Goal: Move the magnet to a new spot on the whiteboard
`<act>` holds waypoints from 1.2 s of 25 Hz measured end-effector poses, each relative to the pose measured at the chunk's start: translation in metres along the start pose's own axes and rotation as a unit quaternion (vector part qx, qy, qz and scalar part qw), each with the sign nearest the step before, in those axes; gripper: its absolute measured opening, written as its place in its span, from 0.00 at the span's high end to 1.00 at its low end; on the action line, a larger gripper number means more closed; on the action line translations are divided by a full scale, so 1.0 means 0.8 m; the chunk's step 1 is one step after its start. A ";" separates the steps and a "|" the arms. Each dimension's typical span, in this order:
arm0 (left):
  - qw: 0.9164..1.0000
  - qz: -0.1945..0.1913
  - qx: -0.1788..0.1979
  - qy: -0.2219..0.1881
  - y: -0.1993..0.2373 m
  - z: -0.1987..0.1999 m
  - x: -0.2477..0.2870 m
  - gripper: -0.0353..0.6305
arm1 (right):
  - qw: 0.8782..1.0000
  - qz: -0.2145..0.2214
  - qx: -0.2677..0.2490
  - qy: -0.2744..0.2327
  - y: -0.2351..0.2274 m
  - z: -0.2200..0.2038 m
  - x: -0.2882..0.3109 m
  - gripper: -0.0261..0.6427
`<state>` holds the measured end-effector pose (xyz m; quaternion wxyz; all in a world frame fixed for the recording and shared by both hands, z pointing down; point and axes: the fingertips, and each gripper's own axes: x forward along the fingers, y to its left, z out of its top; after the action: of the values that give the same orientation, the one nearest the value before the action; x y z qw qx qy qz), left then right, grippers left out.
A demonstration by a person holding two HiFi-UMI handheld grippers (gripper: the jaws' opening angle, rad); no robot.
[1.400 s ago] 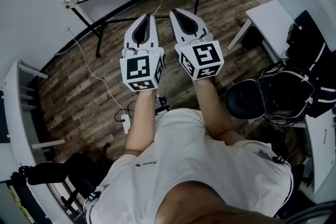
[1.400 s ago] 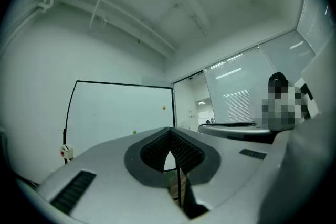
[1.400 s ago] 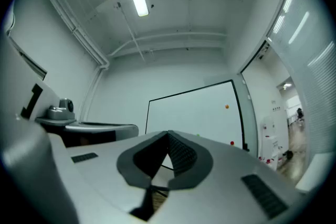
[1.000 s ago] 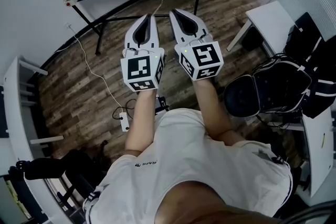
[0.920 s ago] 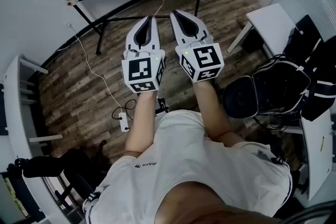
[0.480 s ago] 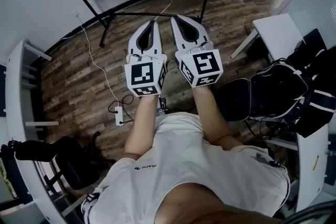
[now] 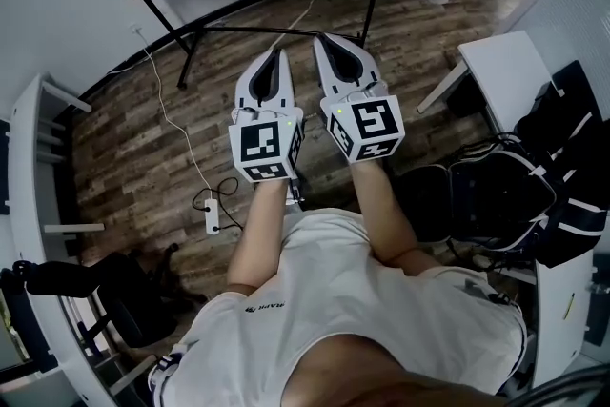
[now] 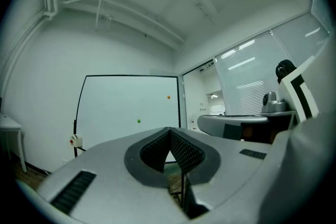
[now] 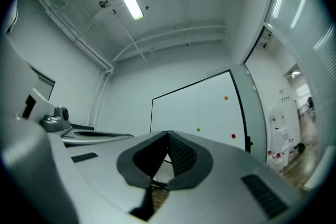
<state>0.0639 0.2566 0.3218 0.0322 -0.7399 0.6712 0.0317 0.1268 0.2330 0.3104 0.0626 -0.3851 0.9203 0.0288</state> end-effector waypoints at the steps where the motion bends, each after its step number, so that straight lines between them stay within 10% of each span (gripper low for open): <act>1: 1.000 -0.005 0.002 -0.001 -0.001 -0.001 0.007 0.94 | 1.000 -0.003 0.000 0.000 -0.005 -0.002 0.007 0.94; 30: 0.998 -0.053 -0.013 -0.018 0.242 -0.006 0.350 0.94 | 0.997 -0.068 -0.017 0.024 -0.123 -0.044 0.385 0.94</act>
<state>-0.1013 -0.0400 0.3005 0.0361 -0.7739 0.6301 0.0521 -0.0206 -0.0572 0.3021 0.0361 -0.4486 0.8925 0.0307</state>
